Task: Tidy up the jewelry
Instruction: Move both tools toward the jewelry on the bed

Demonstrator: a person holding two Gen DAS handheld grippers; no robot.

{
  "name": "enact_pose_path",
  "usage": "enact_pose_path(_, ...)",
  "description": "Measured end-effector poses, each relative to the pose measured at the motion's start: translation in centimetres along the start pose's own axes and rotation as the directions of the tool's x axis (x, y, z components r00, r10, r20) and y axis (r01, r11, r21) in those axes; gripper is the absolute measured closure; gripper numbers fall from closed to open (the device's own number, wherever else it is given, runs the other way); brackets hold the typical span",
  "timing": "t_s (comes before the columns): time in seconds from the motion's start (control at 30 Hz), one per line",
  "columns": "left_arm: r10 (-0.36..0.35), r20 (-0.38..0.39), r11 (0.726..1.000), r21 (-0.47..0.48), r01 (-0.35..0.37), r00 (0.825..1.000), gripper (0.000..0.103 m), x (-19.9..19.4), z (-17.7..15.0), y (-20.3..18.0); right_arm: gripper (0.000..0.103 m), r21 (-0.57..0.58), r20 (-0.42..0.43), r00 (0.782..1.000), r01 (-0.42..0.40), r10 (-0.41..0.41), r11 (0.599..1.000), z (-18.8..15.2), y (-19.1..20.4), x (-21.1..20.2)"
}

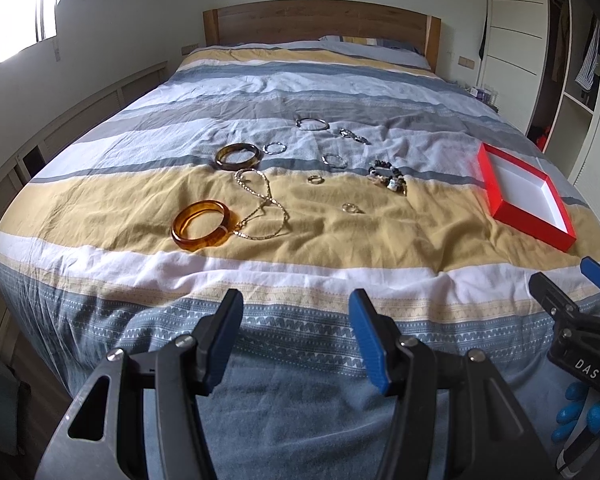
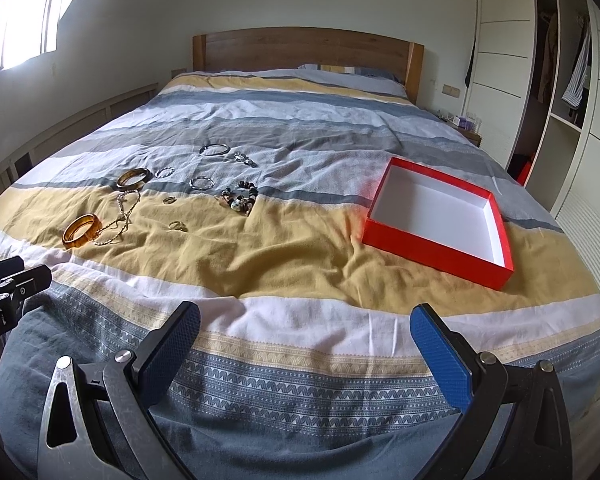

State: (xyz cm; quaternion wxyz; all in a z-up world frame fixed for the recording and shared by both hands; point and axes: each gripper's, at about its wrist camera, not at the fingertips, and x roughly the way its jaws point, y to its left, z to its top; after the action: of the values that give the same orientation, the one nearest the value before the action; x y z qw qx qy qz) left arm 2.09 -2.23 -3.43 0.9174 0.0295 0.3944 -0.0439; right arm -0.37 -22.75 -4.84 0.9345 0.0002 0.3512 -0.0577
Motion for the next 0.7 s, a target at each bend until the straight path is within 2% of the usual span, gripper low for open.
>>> enact_pose_path(0.7, 0.005, -0.041, 1.000, 0.009, -0.004, 0.999, 0.050, 2.8, 0.6, 0.4, 0.001, -0.032, -0.098, 0.994, -0.056, 0.052, 0.998, -0.1, 1.5, 3.3)
